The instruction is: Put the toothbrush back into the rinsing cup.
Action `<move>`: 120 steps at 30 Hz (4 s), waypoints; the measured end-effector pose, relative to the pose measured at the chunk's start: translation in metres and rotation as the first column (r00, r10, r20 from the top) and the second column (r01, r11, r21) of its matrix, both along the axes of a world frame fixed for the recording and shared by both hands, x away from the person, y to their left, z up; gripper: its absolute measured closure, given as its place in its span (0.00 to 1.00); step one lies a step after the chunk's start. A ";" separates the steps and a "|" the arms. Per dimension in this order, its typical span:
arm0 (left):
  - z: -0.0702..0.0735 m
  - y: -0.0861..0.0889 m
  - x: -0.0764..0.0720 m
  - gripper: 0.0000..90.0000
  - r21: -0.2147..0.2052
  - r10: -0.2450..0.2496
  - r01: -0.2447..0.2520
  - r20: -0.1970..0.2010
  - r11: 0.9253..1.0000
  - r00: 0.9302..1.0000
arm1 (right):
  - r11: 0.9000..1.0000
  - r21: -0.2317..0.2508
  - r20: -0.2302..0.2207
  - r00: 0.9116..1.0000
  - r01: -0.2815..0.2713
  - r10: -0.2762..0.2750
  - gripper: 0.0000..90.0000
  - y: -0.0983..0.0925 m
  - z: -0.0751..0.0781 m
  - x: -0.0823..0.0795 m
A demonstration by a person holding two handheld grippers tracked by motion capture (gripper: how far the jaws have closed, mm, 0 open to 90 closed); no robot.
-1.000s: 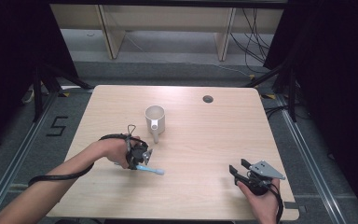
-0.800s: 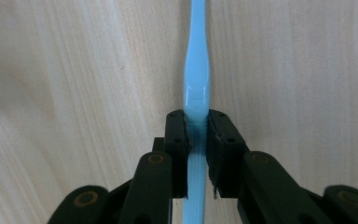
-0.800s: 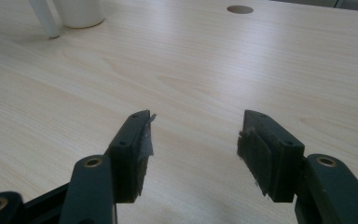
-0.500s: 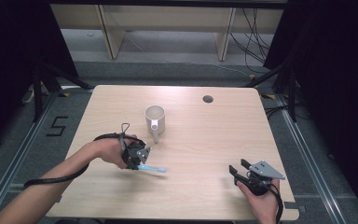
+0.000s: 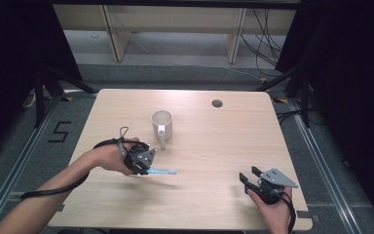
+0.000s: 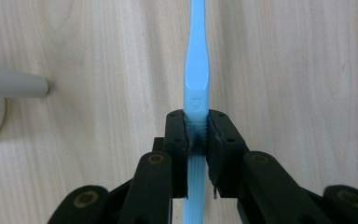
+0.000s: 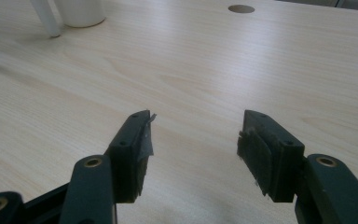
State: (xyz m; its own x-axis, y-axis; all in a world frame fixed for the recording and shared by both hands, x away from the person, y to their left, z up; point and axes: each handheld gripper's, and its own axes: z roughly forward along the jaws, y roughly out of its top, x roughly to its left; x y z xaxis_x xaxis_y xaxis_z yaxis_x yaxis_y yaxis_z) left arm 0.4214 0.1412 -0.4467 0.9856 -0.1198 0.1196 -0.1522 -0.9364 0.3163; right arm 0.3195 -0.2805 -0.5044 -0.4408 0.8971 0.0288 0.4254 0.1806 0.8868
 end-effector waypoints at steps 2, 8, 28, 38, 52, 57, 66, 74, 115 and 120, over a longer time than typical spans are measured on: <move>0.001 0.001 0.000 0.87 -0.027 0.014 -0.014 -0.001 1.000 1.000 | 1.000 0.002 -0.004 1.000 0.002 -0.002 0.49 0.000 0.000 0.000; 0.004 0.005 -0.001 0.87 -0.064 0.022 -0.020 0.030 0.998 0.999 | 1.000 0.004 -0.006 1.000 -0.001 0.001 0.49 0.000 0.000 0.000; 0.007 0.017 -0.004 0.87 -0.310 0.138 -0.121 0.035 0.943 0.990 | 1.000 -0.017 0.019 1.000 0.002 -0.001 0.49 -0.001 -0.001 0.000; 0.004 0.028 -0.005 0.87 -0.412 0.174 -0.154 0.012 0.898 0.985 | 1.000 0.013 -0.008 1.000 0.009 -0.009 0.49 0.002 -0.001 -0.001; 0.003 0.039 -0.013 0.87 -0.504 0.219 -0.170 0.038 0.847 0.975 | 1.000 0.003 0.017 1.000 0.006 -0.006 0.49 -0.001 -0.002 0.003; 0.004 0.042 -0.017 0.87 -0.526 0.236 -0.179 0.044 0.832 0.971 | 1.000 -0.008 0.019 1.000 -0.011 0.012 0.49 -0.001 -0.004 0.005; 0.007 0.045 -0.016 0.87 -0.528 0.247 -0.182 0.056 0.829 0.967 | 1.000 0.018 0.010 1.000 0.004 -0.004 0.49 -0.001 0.000 0.004; 0.010 0.046 -0.021 0.87 -0.596 0.269 -0.179 0.066 0.783 0.961 | 1.000 -0.018 0.049 0.999 -0.010 0.011 0.49 0.000 0.003 0.003; 0.001 0.058 0.002 0.87 -0.892 0.457 -0.333 -0.169 0.306 0.873 | 1.000 0.008 0.049 0.999 0.006 -0.007 0.50 0.001 0.003 0.001; 0.000 0.057 0.003 0.87 -0.899 0.474 -0.338 -0.177 0.278 0.862 | 0.999 0.021 0.029 0.999 0.034 -0.034 0.50 0.001 0.003 -0.001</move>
